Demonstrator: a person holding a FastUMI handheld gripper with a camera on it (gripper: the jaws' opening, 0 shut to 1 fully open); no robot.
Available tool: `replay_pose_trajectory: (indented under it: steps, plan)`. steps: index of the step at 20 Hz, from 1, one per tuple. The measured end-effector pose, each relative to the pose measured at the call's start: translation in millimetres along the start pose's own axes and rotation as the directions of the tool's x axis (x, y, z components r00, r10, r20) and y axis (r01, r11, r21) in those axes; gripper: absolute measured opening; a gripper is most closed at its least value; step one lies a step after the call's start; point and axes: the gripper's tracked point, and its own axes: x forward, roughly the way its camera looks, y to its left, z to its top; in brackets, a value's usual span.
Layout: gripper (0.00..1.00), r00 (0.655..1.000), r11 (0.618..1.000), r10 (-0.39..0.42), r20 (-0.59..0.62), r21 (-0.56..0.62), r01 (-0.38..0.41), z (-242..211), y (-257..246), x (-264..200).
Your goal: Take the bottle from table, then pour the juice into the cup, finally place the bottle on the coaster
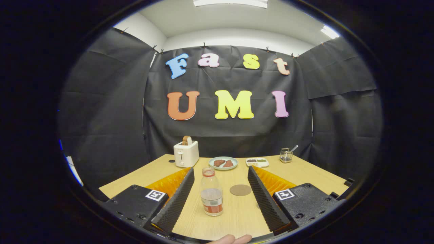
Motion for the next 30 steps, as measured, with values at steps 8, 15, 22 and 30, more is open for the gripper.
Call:
replay_pose_trajectory:
  steps: [8,15,22,30]
  plan:
    - [1.0,0.999,1.0,-0.005,-0.042,0.026,0.007,-55,6,27]
    - [1.0,0.999,1.0,0.009,-0.051,0.006,-0.009,-86,20,51]
    - [1.0,0.996,1.0,0.009,-0.093,-0.006,-0.01,-118,29,84]
    - [0.98,0.994,0.999,-0.023,-0.106,-0.038,0.02,-139,29,117]
